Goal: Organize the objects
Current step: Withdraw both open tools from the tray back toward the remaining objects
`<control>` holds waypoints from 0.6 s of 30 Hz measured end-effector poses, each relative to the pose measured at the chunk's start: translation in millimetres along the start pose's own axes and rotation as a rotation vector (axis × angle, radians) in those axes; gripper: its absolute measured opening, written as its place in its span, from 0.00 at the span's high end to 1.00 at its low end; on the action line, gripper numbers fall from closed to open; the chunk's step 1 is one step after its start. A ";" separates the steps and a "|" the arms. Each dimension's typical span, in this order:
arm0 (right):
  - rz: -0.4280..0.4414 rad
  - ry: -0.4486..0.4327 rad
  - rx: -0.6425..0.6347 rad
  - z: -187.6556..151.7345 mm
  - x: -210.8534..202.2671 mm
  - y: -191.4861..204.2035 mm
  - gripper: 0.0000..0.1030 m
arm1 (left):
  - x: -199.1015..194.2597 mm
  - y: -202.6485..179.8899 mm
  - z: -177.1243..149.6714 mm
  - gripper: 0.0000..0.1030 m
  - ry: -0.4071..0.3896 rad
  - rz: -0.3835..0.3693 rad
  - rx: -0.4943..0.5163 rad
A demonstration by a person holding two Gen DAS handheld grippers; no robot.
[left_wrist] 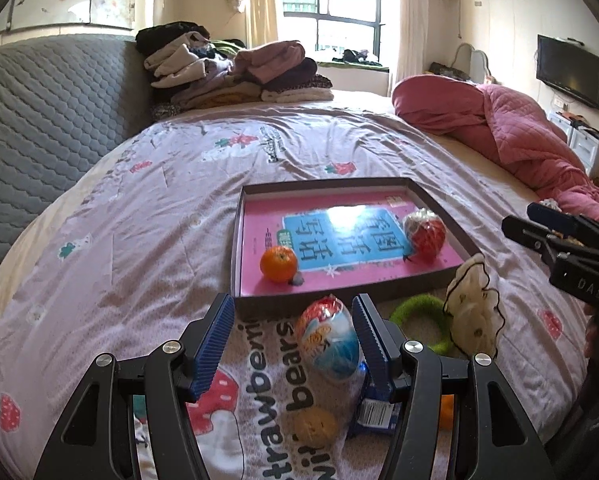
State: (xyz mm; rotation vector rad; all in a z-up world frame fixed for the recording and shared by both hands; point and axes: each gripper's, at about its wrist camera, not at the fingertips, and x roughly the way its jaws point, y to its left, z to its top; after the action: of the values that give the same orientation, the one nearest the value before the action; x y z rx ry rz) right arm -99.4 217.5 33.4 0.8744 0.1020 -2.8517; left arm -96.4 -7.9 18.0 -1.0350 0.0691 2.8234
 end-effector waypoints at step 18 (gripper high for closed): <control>0.001 0.018 0.017 -19.2 -9.2 -4.6 0.40 | 6.6 1.9 -23.6 0.39 0.055 0.009 0.013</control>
State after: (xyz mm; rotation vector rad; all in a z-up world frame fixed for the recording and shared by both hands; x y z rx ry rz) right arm -82.0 225.4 22.8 0.9036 0.0801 -2.8476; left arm -86.6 -11.2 -4.3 -1.1130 0.0976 2.7987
